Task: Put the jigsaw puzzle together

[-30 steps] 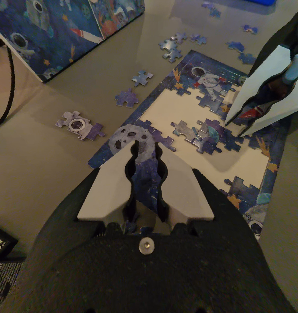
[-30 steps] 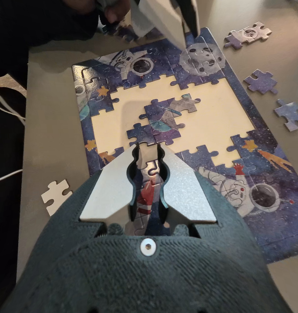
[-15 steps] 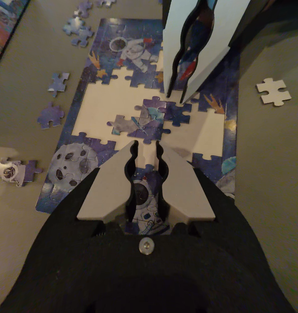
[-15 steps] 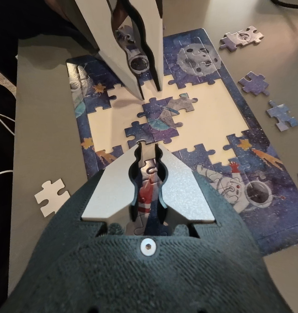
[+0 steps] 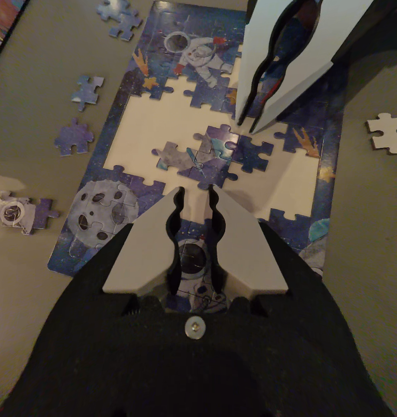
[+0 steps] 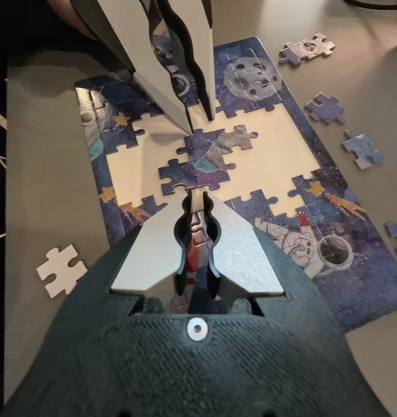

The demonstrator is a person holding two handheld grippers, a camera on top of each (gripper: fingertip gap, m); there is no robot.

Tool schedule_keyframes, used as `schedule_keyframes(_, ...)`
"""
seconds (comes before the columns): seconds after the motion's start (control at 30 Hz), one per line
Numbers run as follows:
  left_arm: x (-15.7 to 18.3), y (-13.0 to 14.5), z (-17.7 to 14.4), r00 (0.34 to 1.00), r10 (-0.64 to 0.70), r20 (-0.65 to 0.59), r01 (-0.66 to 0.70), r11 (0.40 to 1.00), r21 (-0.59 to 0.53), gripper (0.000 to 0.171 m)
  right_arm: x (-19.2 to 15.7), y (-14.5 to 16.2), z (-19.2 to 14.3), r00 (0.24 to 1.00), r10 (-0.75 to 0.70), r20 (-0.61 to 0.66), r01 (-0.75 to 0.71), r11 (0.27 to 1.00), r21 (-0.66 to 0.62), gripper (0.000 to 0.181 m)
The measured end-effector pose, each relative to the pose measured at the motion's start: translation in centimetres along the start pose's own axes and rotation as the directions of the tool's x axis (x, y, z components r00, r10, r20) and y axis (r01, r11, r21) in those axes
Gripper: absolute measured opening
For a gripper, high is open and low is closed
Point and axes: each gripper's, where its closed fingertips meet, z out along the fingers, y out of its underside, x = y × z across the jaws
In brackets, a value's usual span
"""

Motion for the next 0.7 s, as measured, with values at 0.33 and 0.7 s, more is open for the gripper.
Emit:
schedule_keyframes(0.33, -0.1, -0.3, 0.2, 0.999, 0.032, 0.037, -0.032, 0.999, 0.002, 0.016, 1.6, -0.5, 0.6, 0.994, -0.020, -0.111, 0.018, 1.000, -0.016, 0.000)
schedule_keyframes(0.7, -1.0, -0.3, 0.2, 0.996, -0.010, 0.083, 0.010, 1.000, 0.003, 0.013, 2.9, -0.6, 0.7, 0.985, -0.001, -0.171, -0.003, 1.000, -0.020, 0.000)
